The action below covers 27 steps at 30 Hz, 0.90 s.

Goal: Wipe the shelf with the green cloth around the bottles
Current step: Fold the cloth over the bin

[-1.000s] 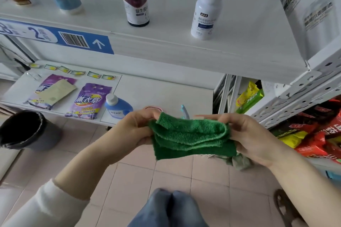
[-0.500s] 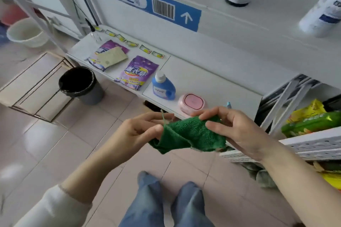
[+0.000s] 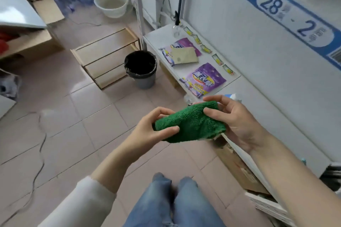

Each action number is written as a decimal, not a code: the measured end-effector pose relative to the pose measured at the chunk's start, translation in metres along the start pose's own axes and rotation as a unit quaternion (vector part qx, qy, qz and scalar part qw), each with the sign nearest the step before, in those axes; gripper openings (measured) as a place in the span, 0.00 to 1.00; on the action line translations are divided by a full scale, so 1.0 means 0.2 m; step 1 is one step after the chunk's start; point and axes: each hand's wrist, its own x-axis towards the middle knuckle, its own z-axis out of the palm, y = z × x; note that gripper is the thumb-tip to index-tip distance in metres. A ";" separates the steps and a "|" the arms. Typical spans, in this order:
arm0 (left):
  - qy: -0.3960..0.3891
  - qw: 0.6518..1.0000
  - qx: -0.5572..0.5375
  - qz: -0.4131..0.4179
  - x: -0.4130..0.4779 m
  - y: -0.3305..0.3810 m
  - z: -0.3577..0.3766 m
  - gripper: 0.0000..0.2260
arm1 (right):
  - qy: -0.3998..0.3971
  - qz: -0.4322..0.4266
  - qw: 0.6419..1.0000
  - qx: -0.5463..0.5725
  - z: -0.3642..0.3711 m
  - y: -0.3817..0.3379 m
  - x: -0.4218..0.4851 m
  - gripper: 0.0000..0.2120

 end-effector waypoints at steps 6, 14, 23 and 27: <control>0.154 0.984 -0.069 -0.055 0.23 -0.06 -0.27 0.05 | 0.043 0.062 0.997 0.022 0.13 0.09 0.46 0.07; 0.215 0.960 -0.129 -0.123 0.80 -0.01 -0.66 0.04 | 0.022 0.177 0.984 -0.027 0.18 0.07 1.17 0.12; 0.268 0.941 -0.113 -0.174 1.41 0.11 -1.20 0.04 | 0.074 0.200 0.976 -0.051 0.43 -0.14 2.04 0.05; 0.304 0.934 -0.099 -0.161 1.66 0.13 -1.46 0.03 | 0.052 0.179 0.980 -0.066 0.59 -0.19 2.41 0.10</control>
